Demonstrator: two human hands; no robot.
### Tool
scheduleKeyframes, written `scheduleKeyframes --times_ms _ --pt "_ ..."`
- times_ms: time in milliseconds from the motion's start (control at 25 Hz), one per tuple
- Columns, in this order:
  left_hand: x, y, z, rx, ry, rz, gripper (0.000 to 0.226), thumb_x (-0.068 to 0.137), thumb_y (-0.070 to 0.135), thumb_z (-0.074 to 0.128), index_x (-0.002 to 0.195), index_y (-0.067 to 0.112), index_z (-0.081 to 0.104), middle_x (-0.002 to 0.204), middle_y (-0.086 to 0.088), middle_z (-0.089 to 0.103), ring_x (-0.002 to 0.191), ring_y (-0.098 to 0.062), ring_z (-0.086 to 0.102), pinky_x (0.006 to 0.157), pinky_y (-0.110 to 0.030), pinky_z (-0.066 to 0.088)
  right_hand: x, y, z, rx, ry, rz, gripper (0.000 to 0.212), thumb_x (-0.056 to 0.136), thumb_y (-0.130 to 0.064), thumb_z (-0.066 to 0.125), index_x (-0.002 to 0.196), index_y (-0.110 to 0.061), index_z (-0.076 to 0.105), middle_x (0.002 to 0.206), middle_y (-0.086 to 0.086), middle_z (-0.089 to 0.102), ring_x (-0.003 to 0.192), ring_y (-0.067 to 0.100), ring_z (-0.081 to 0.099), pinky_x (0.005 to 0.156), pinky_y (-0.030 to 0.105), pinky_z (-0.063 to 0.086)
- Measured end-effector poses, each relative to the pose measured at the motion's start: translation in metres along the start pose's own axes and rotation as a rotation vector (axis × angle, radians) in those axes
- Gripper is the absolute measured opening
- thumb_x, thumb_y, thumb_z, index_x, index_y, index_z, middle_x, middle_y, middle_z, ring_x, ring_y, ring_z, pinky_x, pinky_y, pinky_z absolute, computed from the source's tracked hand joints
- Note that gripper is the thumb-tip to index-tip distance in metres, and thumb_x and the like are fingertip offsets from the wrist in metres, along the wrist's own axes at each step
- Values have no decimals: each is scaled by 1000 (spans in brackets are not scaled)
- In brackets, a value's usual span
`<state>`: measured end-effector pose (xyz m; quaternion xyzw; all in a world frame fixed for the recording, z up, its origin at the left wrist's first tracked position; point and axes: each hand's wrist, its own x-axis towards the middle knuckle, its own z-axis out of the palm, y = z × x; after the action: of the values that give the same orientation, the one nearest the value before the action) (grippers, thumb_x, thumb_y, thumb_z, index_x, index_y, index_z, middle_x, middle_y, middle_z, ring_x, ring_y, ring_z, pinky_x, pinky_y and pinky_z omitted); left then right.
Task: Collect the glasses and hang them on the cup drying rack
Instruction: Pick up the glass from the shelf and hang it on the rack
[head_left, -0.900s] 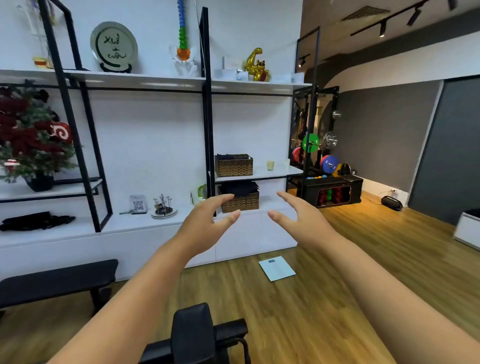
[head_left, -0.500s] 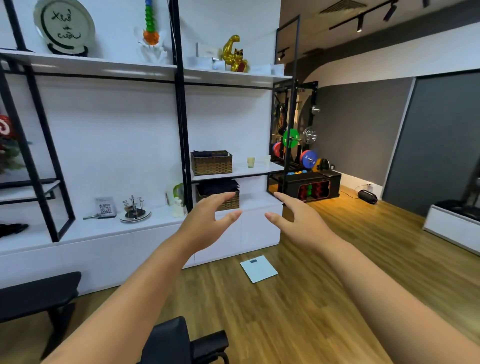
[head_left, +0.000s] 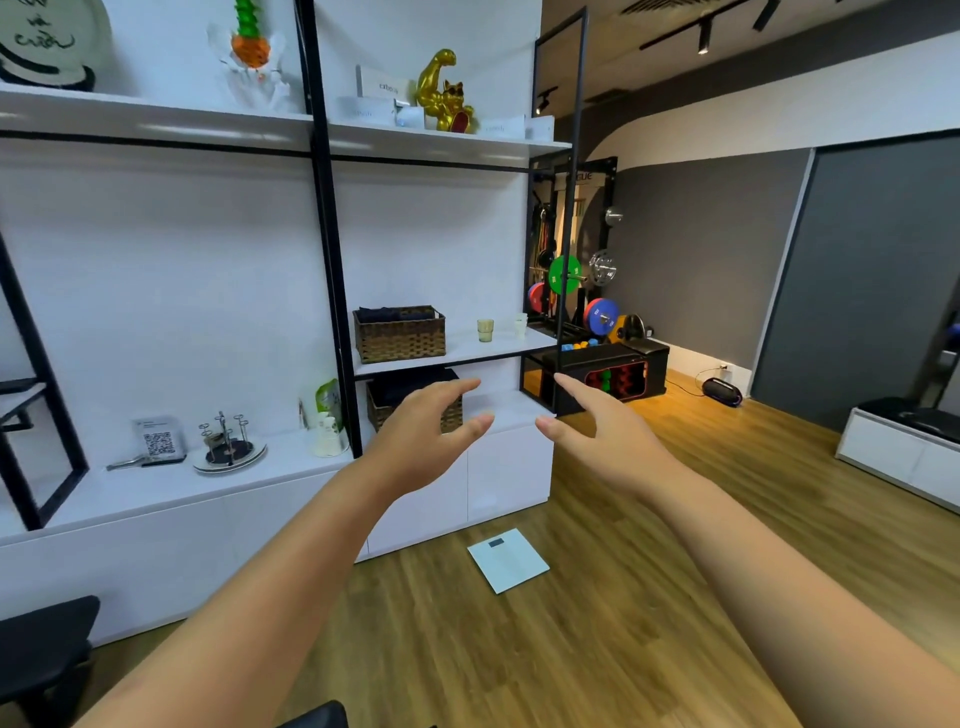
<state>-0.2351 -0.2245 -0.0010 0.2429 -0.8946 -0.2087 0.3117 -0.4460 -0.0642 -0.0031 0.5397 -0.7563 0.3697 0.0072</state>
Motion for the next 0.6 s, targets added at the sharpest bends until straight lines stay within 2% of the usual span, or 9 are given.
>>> scheduleKeyframes --times_ms 240,520,600 --pt "58 -6 46 -1 10 -17 61 99 57 60 155 35 47 157 11 50 146 -12 42 118 -44 40 50 62 -1 22 -12 12 80 95 -69 59 164 -35 34 167 -9 40 153 16 35 118 37 33" --pt "129 9 108 20 55 -99 62 99 58 59 155 36 46 159 12 48 148 -11 40 119 -44 39 121 141 -31 52 -72 -69 81 96 -67 60 164 -32 34 168 -8 38 154 16 33 118 34 31" --pt "151 17 127 30 69 -119 62 99 59 59 155 37 46 158 13 47 148 -10 40 119 -42 39 143 164 -42 57 -84 -84 81 96 -66 60 164 -31 34 169 -7 38 155 17 33 121 38 30"
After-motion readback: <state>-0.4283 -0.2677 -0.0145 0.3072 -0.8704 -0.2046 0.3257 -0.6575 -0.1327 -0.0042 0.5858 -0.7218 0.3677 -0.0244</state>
